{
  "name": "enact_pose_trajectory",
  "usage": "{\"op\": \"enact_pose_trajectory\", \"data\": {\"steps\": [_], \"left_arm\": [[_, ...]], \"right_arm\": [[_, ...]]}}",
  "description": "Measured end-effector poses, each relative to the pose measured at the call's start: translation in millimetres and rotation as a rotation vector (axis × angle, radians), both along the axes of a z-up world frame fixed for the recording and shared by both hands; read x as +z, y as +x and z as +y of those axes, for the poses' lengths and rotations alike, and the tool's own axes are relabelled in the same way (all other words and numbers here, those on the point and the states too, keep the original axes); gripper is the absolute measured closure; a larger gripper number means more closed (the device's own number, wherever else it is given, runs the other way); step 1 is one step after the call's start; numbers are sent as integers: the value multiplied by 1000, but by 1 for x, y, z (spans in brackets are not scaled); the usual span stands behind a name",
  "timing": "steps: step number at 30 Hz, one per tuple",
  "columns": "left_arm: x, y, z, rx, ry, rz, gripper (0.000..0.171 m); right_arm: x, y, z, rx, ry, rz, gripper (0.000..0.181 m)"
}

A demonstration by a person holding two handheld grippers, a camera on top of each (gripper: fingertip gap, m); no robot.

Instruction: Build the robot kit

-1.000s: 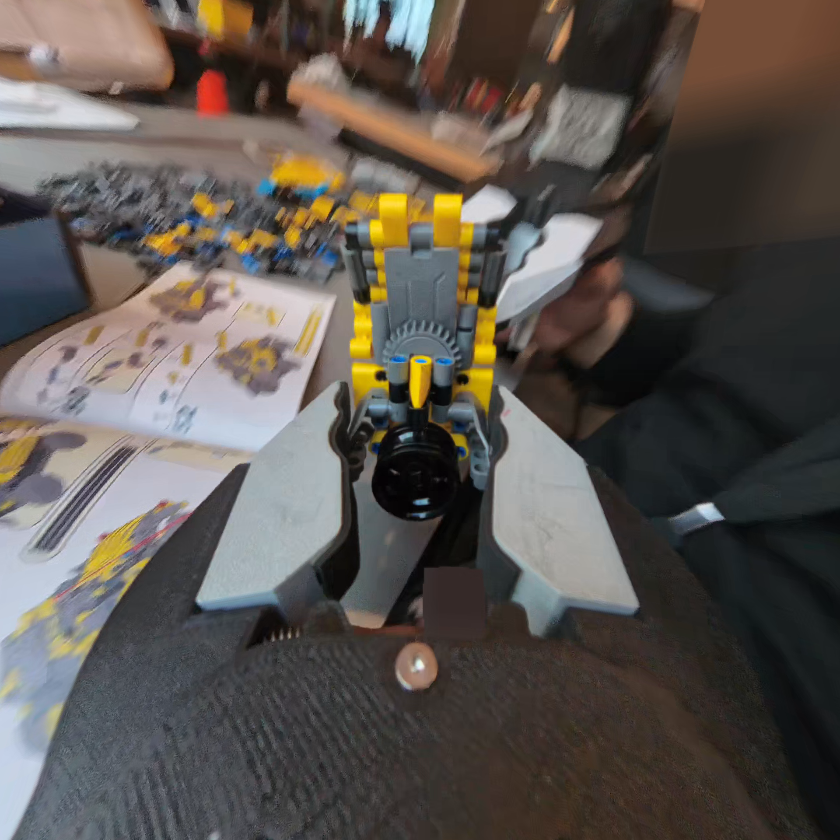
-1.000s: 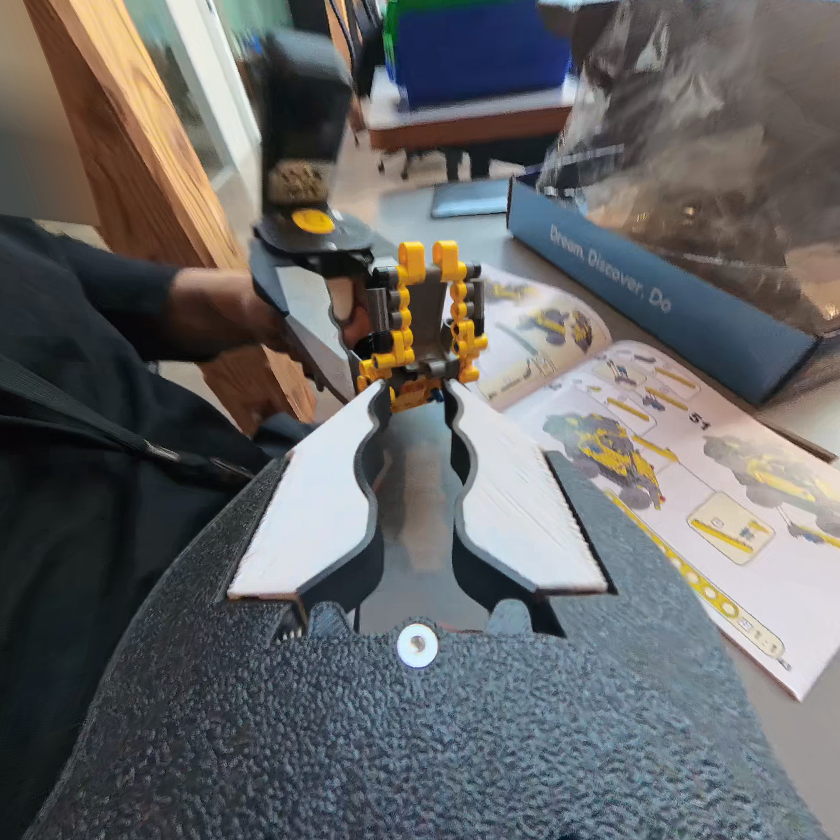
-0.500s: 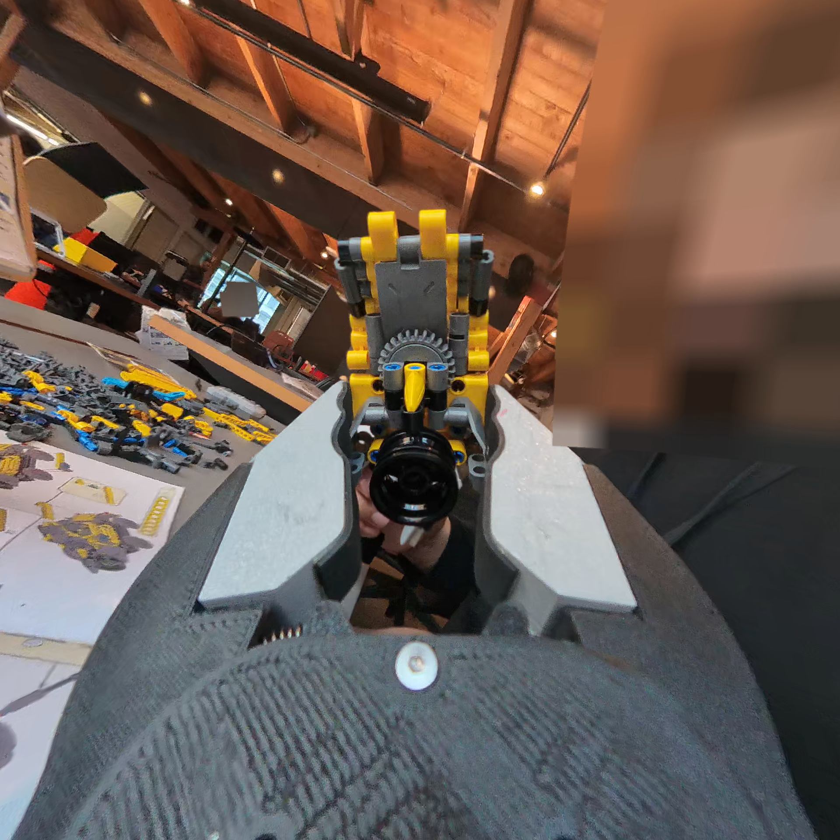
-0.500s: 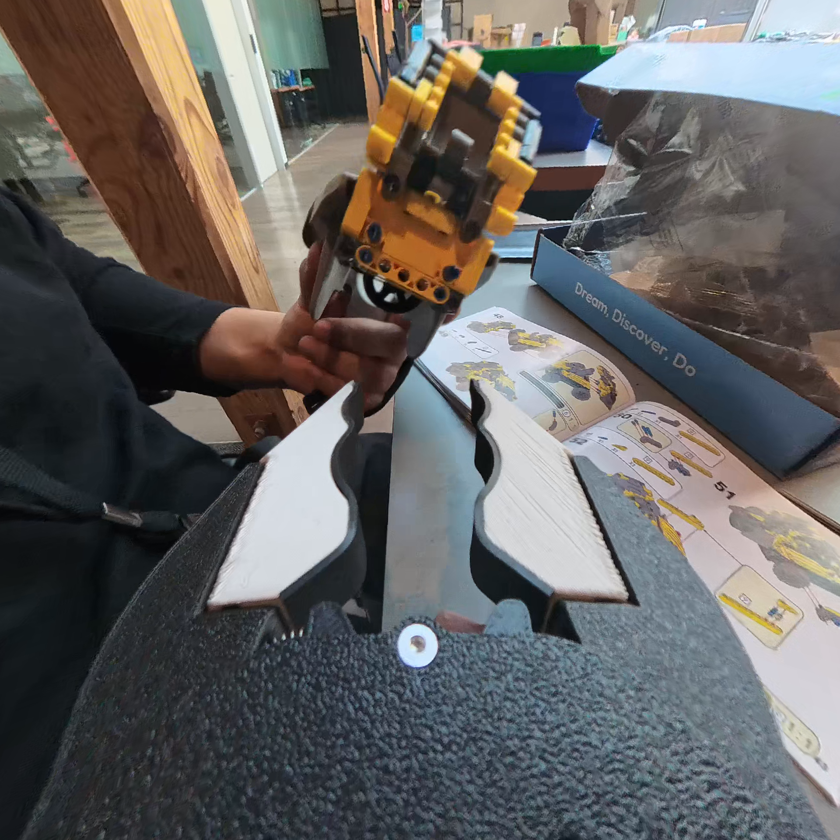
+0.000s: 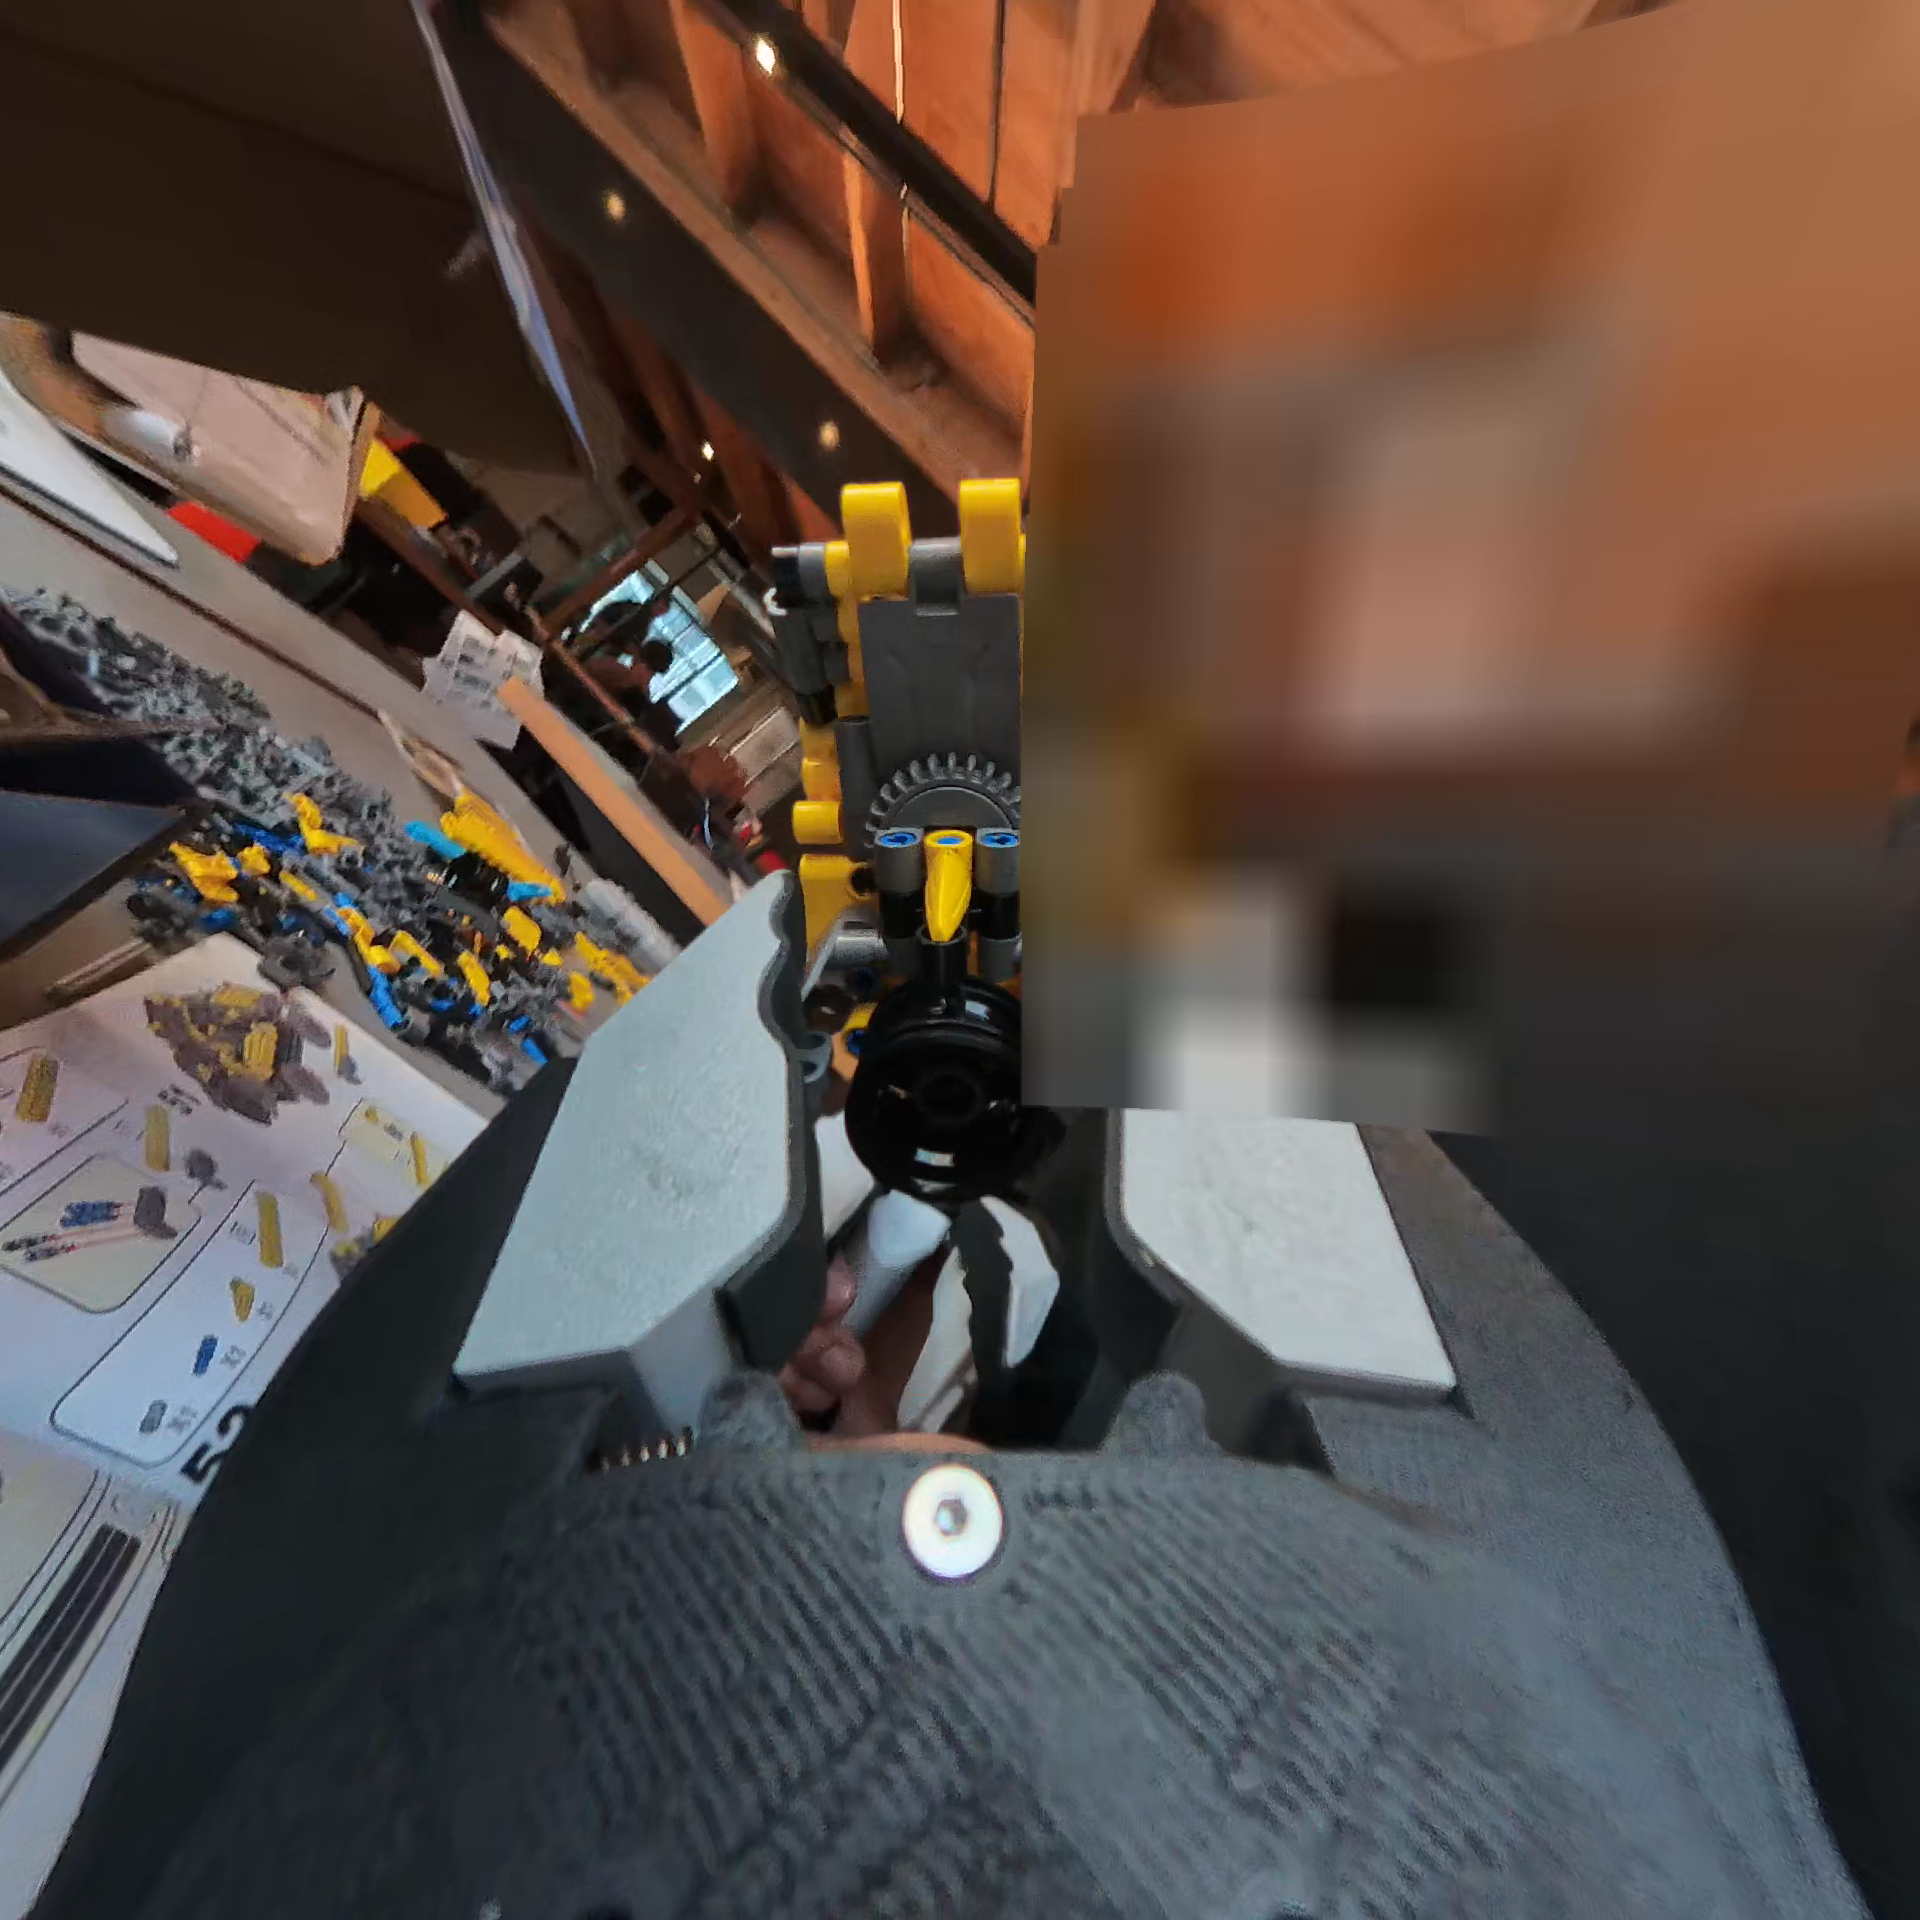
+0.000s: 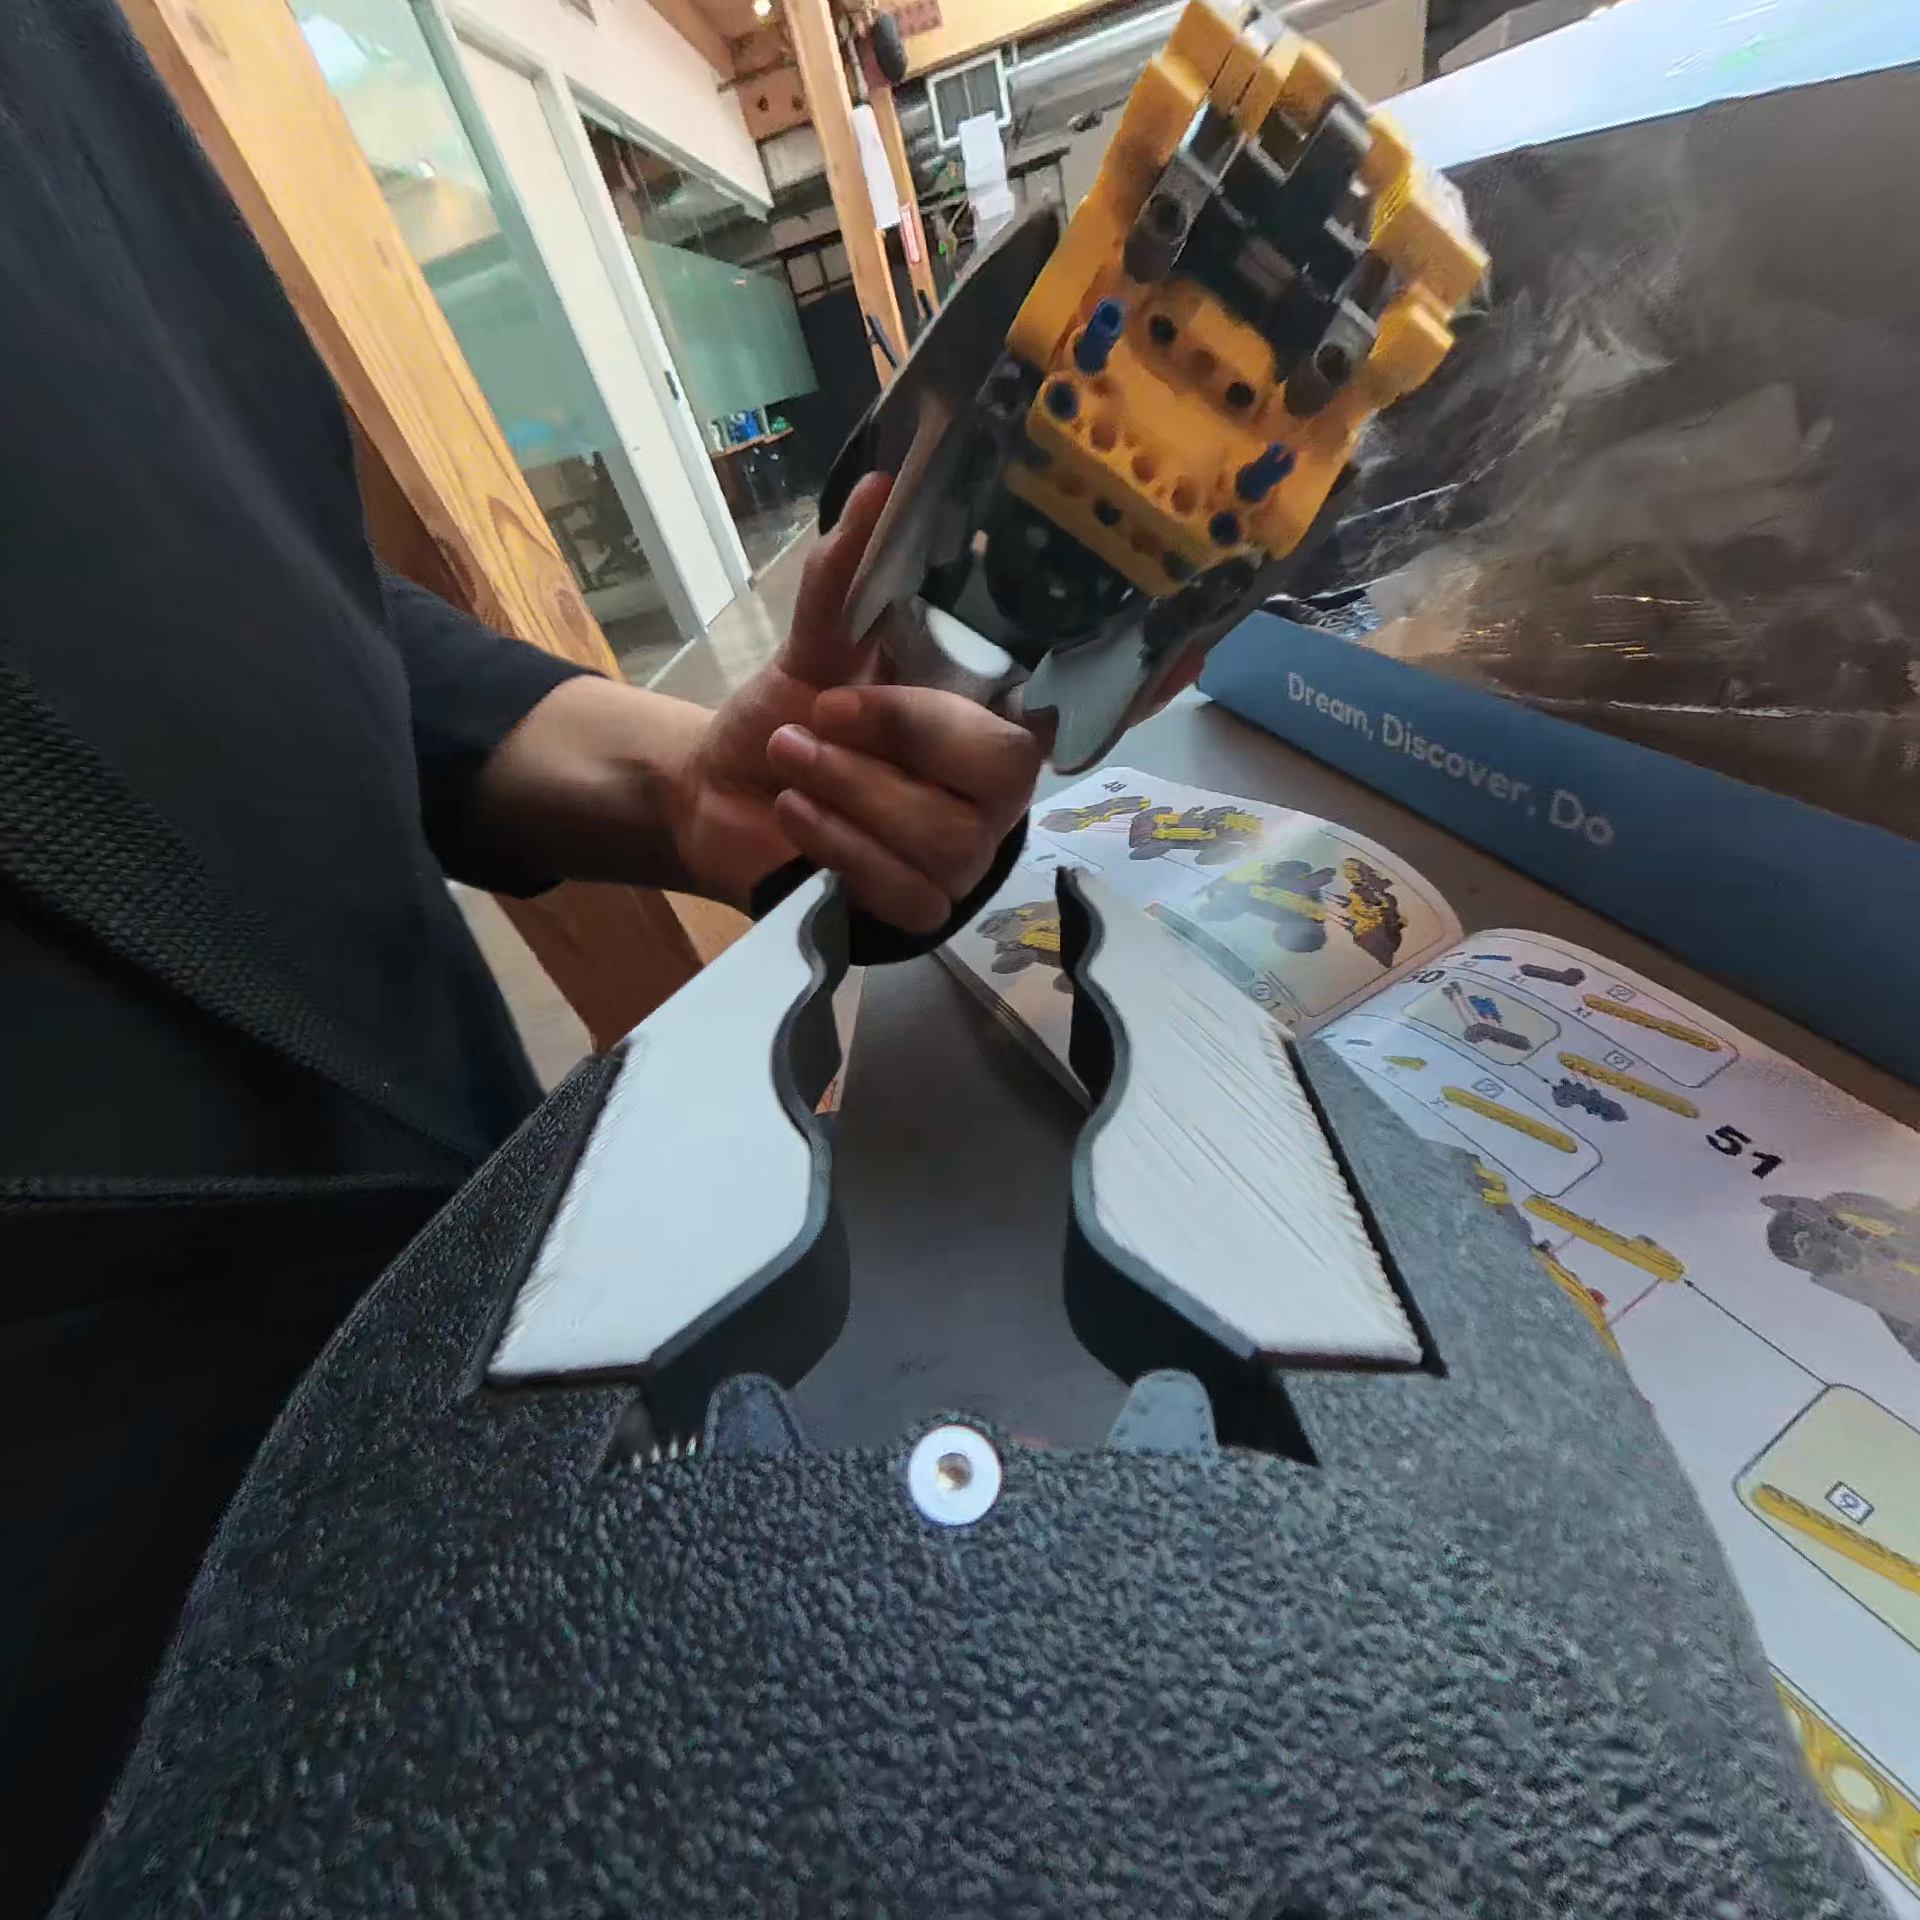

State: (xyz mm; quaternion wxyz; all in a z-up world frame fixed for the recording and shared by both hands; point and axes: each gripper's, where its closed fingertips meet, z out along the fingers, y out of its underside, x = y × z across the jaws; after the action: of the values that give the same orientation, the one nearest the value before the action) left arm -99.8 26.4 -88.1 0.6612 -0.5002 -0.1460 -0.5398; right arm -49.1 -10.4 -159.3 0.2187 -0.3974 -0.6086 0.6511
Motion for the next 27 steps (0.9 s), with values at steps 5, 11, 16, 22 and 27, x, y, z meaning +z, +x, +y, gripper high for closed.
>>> {"op": "enact_pose_trajectory", "data": {"steps": [5,11,16,22,27], "left_arm": [[-18,34,-13,3,-11,180,116],[-20,61,-65,157,154,132,116],[-4,66,-108,148,198,-77,115],[3,112,-135,163,138,90,115],[-20,166,-135,72,42,459,115]], "right_arm": [[-3,4,7,-68,101,21,136],[16,30,-13,-25,189,202,145],[11,46,-27,-4,103,104,128],[40,104,-80,92,-10,49,106],[50,122,-94,134,-56,31,102]]}}
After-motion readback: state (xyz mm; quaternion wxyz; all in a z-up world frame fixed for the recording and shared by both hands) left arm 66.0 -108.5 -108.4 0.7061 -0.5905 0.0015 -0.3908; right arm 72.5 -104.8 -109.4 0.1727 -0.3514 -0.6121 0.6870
